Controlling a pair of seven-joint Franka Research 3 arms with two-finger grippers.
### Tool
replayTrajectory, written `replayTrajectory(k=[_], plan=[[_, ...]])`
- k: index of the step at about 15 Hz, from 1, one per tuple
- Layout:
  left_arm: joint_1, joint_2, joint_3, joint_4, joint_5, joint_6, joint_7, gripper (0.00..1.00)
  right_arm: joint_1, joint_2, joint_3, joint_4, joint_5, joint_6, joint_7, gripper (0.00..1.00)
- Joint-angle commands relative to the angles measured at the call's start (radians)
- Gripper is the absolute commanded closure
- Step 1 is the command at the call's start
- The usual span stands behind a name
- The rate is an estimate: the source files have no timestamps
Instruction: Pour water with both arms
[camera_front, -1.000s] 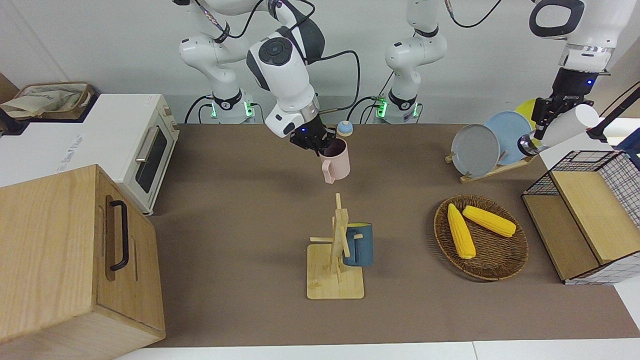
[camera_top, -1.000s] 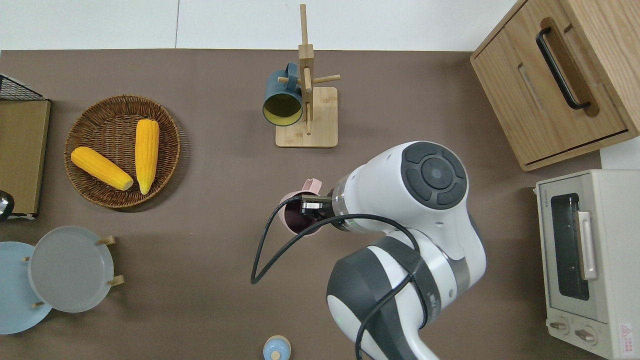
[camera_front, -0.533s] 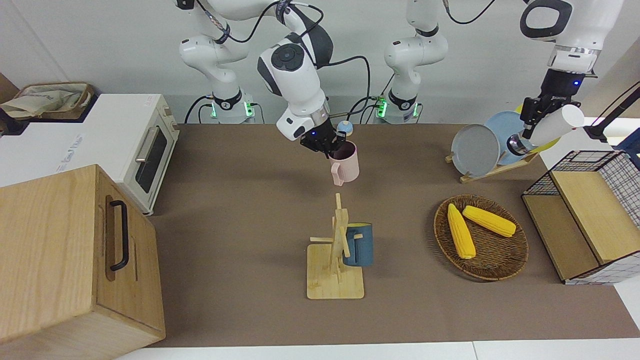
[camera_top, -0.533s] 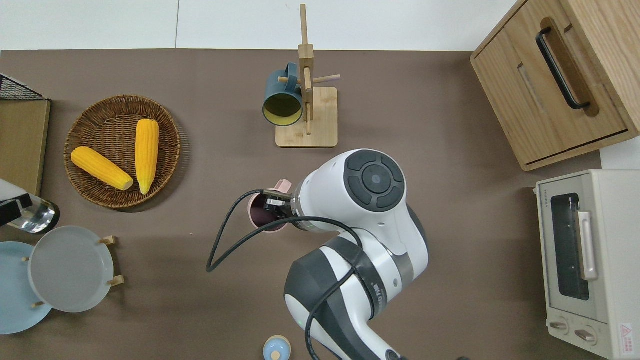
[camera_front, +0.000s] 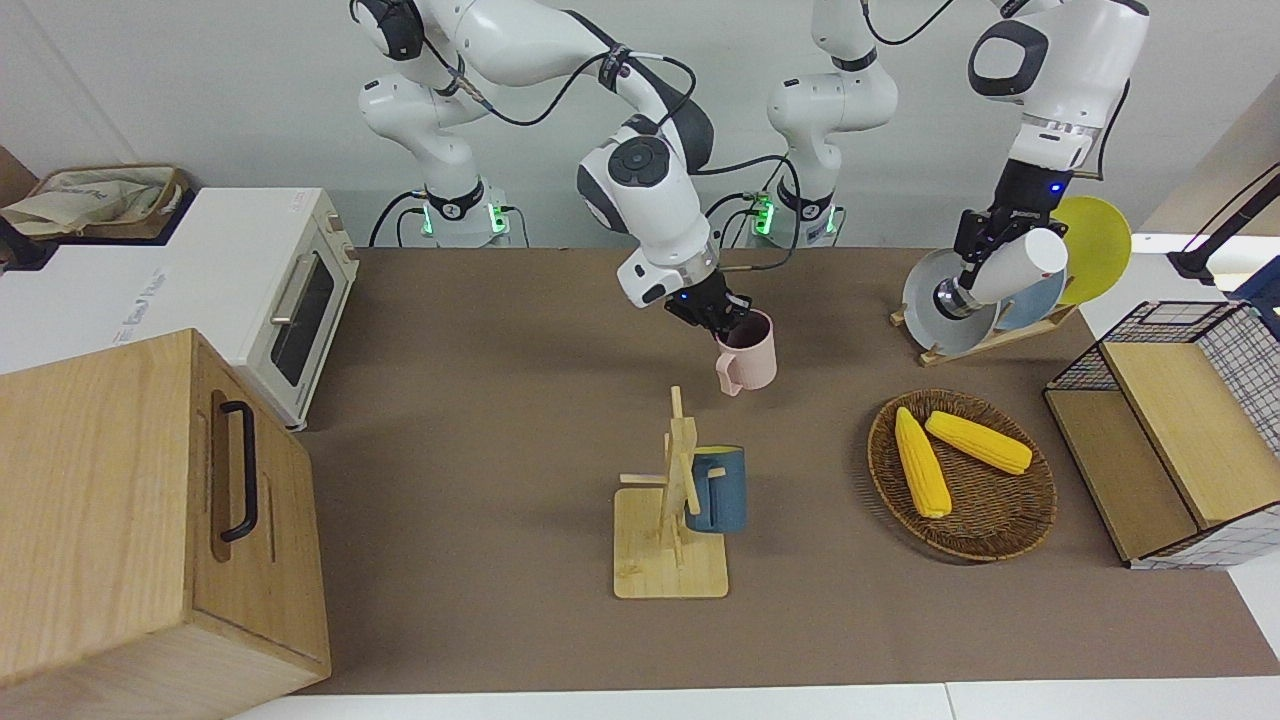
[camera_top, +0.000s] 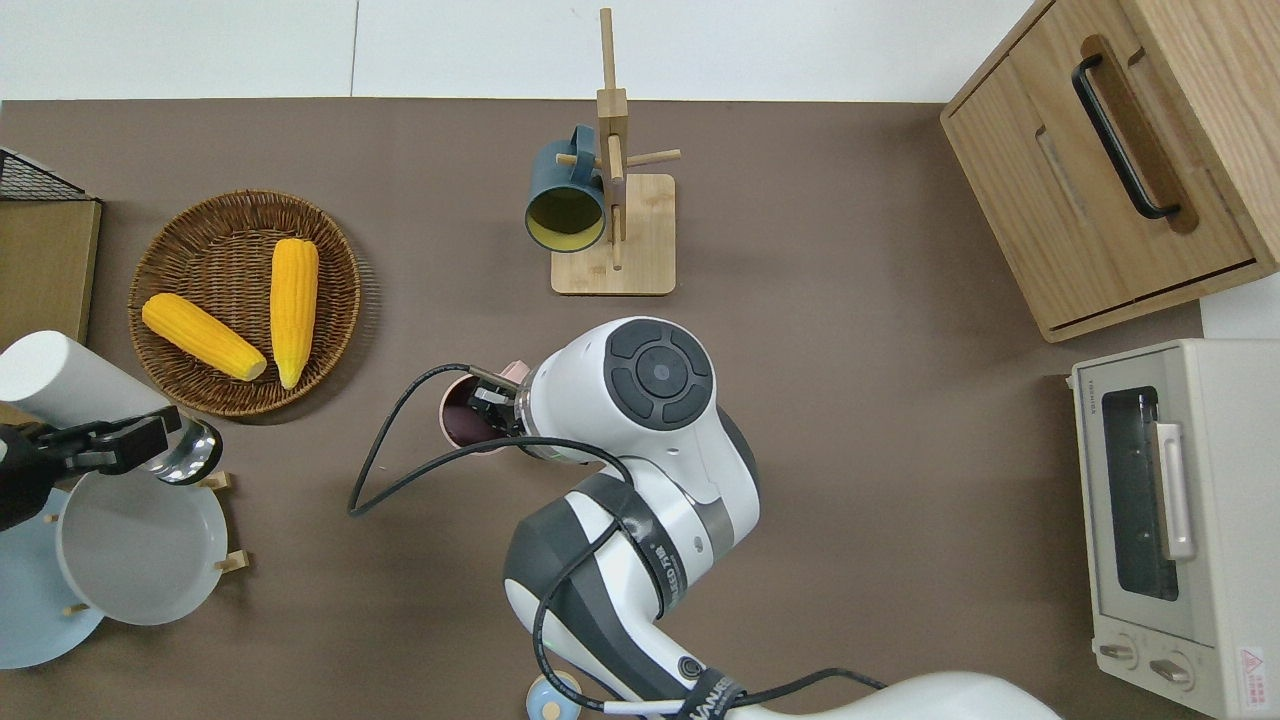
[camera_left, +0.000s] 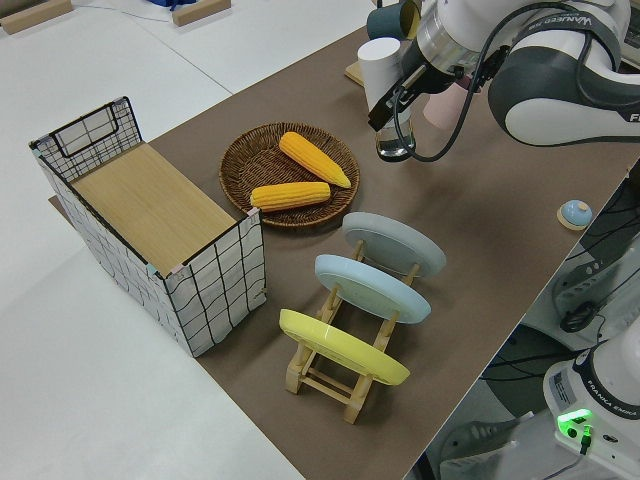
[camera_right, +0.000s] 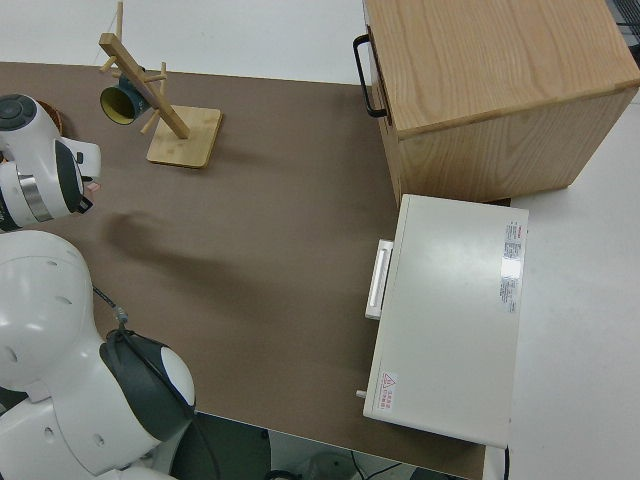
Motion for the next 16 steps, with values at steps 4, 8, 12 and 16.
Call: replayTrajectory(k=[4, 8, 12, 16], plan=[[-0.042, -0.05, -0.038, -0.04, 0.028, 0.025, -0.076, 1.0, 0.015, 0.077, 0.035, 0.031, 0.008, 0.088, 0.078, 1.0], [-0.141, -0.055, 0.051, -0.051, 0.093, 0.025, -0.103, 1.0, 0.022, 0.109, 0.037, 0.036, 0.004, 0.091, 0.089, 1.0], [-0.208, -0.055, 0.111, -0.06, 0.149, 0.025, -0.133, 1.0, 0.042, 0.162, 0.038, 0.077, -0.065, 0.09, 0.127, 1.0], [-0.209, -0.047, 0.105, -0.062, 0.15, 0.025, -0.148, 1.0, 0.042, 0.165, 0.038, 0.079, -0.07, 0.091, 0.126, 1.0]])
